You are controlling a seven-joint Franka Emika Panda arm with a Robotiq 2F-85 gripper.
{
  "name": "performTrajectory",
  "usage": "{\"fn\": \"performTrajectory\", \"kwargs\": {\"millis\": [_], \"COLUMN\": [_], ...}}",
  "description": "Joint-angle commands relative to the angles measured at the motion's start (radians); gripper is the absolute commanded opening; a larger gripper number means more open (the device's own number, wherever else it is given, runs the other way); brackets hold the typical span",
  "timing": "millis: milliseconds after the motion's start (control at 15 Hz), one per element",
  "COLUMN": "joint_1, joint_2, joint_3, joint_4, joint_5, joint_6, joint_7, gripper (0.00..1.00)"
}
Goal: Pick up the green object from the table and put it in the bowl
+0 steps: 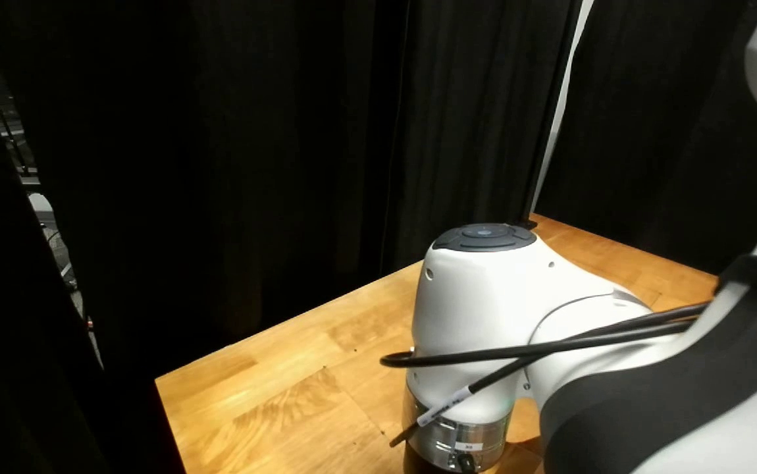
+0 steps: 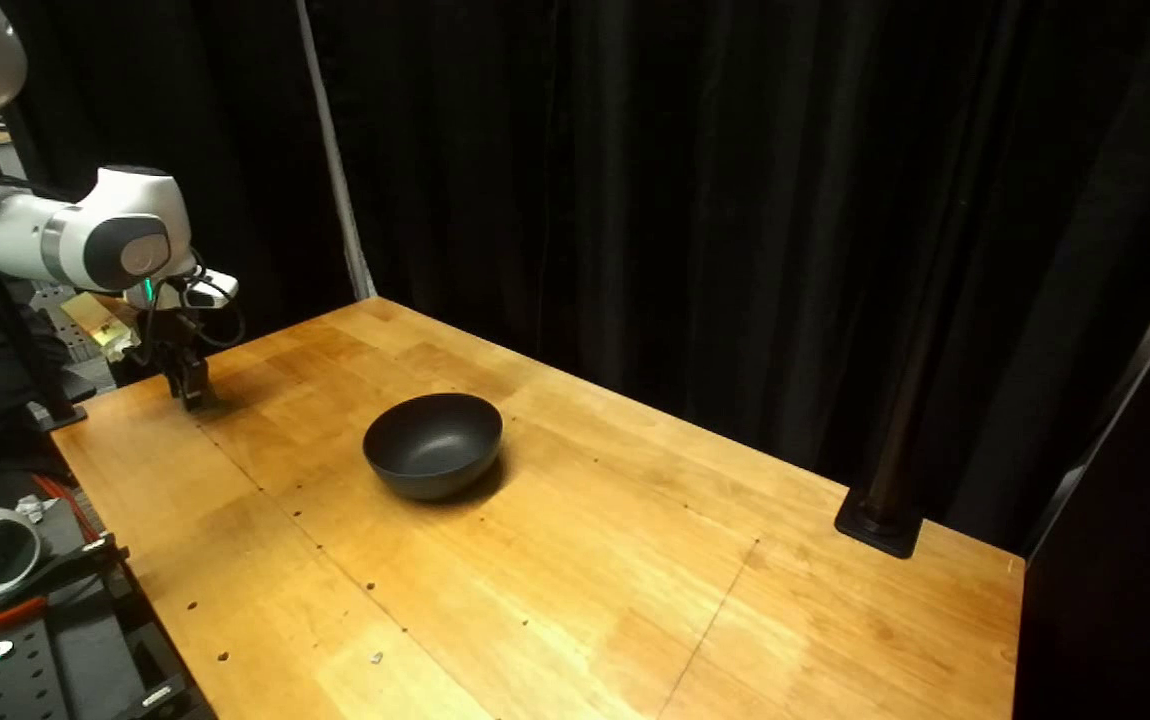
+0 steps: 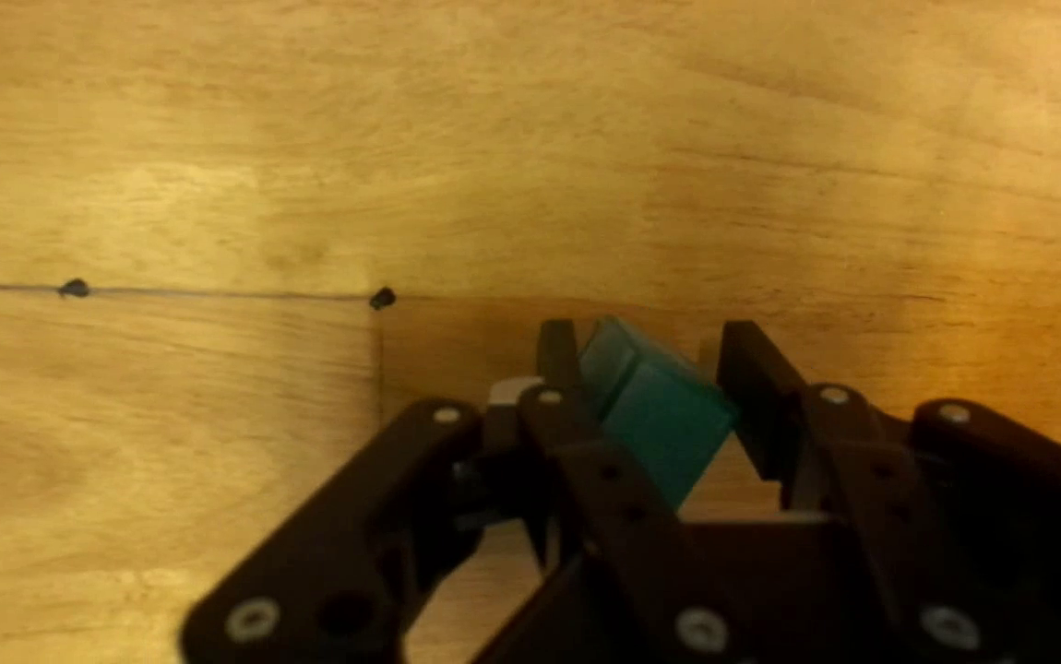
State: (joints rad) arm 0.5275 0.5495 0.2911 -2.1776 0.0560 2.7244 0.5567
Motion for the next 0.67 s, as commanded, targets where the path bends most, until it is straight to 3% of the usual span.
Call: {"fn": "performTrajectory", "kwargs": {"millis": [0, 333, 600], "joint_1": [0.025, 0.066, 0.117], "joint_2": [-0.018, -0.1, -0.193], "joint_3": [-0.032, -0.14, -0.299], "joint_4": [0.009, -0.007, -0.002], "joint_5": [0.017, -0.056, -0.263], "joint_6": [0.009, -0.046, -0.191], "joint_7": [-0.009, 0.041, 0.164], "gripper": [0.13, 0.16, 0.16]}}
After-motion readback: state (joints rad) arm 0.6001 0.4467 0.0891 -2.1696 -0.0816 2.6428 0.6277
